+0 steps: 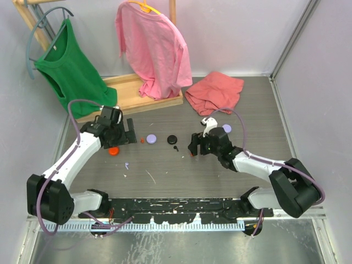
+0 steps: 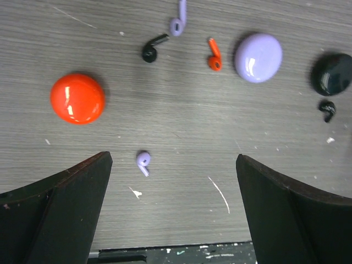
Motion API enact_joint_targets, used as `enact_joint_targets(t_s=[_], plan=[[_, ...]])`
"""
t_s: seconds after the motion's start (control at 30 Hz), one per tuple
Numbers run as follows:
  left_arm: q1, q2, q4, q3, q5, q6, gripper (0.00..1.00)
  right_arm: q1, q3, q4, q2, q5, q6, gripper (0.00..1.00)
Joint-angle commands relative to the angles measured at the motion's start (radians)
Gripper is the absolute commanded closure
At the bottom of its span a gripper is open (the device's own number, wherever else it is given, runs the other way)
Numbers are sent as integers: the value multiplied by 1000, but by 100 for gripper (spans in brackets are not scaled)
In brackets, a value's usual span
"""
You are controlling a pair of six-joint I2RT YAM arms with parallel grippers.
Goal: Insert the wireless bluetooth earbuds into the charging case
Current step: Place the charging case at the center of the board, then pick up the charging case at the center of the board.
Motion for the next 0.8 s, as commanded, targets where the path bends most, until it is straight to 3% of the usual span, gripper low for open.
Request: enact_joint_targets(t_s=[0.0,0.23,0.47,0.77], plan=[[10,24,37,5,-181,-14,2,62,5,131,6,119,-76,20],[65,136,-4,11,-267,-38,2,83,-49,198,-24,139,-60,19],[208,223,104,-38,-96,-60,0,83,-70,202,-55,165,-47,19],[220,316,126,-35,-127,-77,9,83,-86,218,-81,177,-47,19]])
